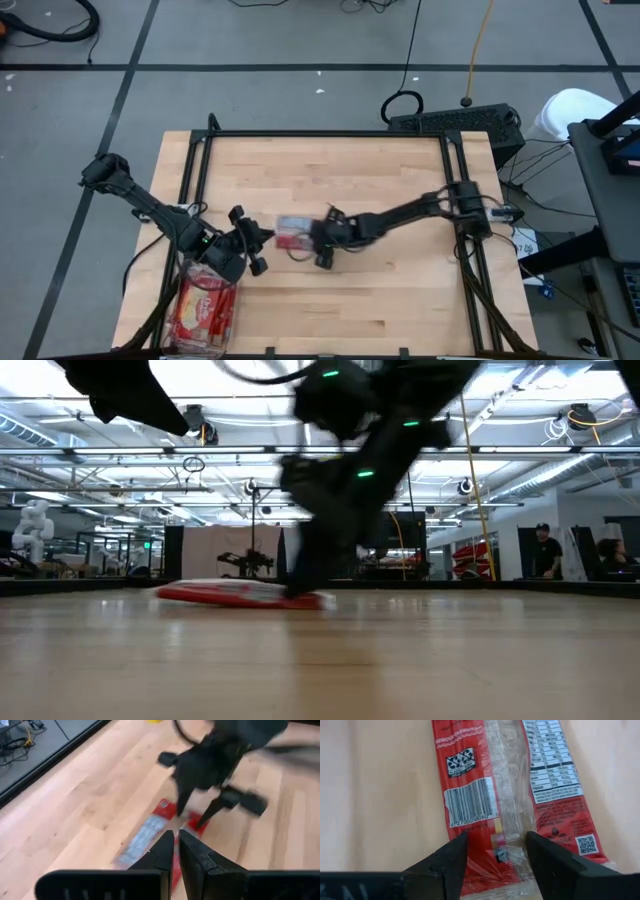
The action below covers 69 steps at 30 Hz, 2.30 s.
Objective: Sort popcorn bags into baskets
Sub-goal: Put the popcorn bag into the transparent bin
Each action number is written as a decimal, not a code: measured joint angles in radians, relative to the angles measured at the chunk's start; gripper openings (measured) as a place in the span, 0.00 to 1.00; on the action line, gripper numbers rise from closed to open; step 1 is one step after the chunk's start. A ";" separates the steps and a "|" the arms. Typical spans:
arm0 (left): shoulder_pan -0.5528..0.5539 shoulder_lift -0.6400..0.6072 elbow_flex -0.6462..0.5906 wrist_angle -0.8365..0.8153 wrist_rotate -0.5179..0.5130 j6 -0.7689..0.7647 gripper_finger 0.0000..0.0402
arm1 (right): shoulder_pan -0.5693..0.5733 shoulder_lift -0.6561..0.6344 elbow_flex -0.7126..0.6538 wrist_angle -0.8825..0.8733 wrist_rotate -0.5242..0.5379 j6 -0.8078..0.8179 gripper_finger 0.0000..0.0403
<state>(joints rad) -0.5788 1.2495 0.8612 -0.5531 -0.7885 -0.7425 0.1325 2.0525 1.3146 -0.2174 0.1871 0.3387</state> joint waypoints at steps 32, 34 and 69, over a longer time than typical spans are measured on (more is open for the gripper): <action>0.296 0.447 0.000 0.557 0.371 0.245 0.08 | 0.345 -0.593 -0.740 0.425 0.264 -0.233 0.48; 0.310 0.479 0.000 0.557 0.384 0.248 0.08 | 0.346 -0.590 -0.739 0.427 0.263 -0.251 0.48; 0.329 0.580 0.000 0.607 0.474 0.263 0.08 | 0.344 -0.383 -0.736 0.604 0.317 -0.496 0.65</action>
<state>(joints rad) -0.2499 1.8297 0.8612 0.0544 -0.3145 -0.4793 0.4766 1.6694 0.5785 0.3865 0.5045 -0.1574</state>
